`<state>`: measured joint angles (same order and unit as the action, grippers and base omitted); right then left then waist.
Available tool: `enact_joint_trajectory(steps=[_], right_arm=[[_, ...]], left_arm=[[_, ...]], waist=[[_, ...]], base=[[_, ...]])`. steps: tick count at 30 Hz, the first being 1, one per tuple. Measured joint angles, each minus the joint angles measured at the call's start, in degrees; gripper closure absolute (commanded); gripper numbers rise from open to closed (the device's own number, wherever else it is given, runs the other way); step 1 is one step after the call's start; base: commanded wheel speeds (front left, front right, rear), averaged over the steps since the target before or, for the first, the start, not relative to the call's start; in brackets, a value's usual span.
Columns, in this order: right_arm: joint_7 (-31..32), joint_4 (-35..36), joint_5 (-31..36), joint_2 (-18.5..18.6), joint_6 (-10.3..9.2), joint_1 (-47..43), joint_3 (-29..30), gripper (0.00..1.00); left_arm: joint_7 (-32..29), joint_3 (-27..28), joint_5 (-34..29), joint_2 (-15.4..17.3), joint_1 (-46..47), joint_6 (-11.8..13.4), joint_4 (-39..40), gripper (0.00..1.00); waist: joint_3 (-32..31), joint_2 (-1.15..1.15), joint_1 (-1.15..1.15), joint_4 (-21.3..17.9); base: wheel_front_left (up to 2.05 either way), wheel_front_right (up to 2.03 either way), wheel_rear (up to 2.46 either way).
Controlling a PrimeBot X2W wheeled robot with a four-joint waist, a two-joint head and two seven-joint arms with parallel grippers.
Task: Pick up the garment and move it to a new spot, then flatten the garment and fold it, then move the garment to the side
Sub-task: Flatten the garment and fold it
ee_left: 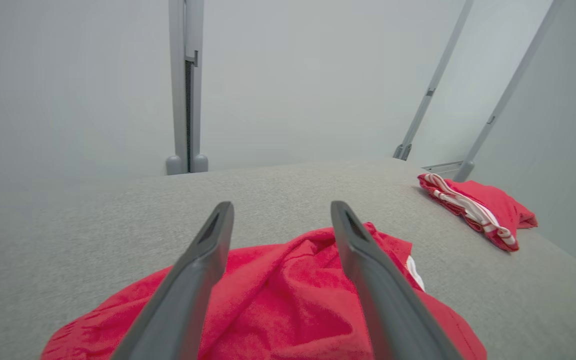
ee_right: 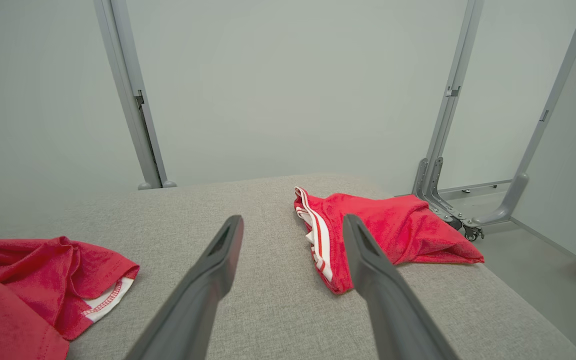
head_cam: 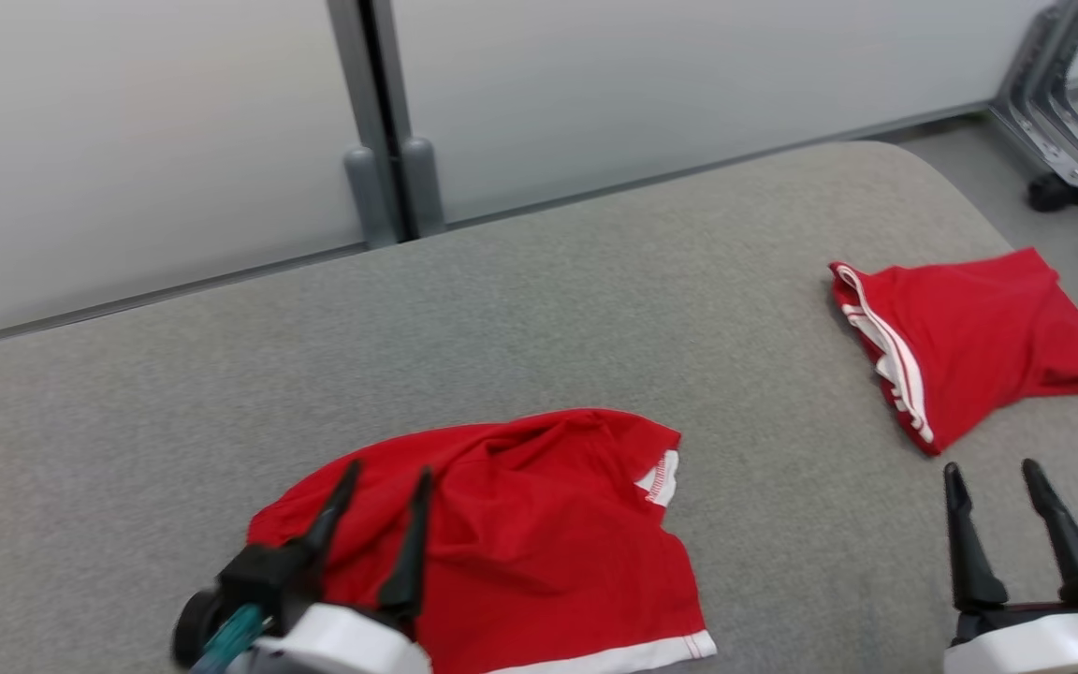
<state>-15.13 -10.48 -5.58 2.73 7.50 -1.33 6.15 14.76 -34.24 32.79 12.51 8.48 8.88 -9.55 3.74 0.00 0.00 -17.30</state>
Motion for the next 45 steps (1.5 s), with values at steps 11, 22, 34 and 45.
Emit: enact_joint_trajectory(steps=[11, 22, 34, 45], right_arm=[[0.0, 4.0, 1.4, 0.0, 0.0, -1.8, 2.7, 0.0], [0.0, -0.4, 0.3, 0.0, 0.0, -5.3, 1.7, 0.0], [0.0, -0.4, -4.3, 0.1, 0.0, -4.4, -2.7, 0.0], [17.2, -4.3, -12.2, 4.6, 0.0, -5.6, -20.2, 0.0]], left_arm=[[0.2, 18.0, -9.0, 2.4, -19.6, 3.0, 9.6, 0.0], [0.2, 28.5, -17.5, -4.2, -25.4, -7.4, 6.3, 0.0], [0.4, 34.2, -23.5, -7.9, -25.6, -12.9, 7.0, 0.0], [-10.4, 27.3, -21.2, -1.7, -27.2, -16.0, 1.5, 0.0]], waist=[[-3.9, 0.0, 0.0, 8.3], [-6.3, 0.0, 0.0, 13.8], [-6.2, 0.0, 0.0, 13.4], [-4.7, 0.0, 0.0, 11.9]], base=[[0.0, 0.0, 0.0], [0.0, 0.0, 0.0], [0.0, 0.0, 0.0], [0.0, 0.0, 0.0]])
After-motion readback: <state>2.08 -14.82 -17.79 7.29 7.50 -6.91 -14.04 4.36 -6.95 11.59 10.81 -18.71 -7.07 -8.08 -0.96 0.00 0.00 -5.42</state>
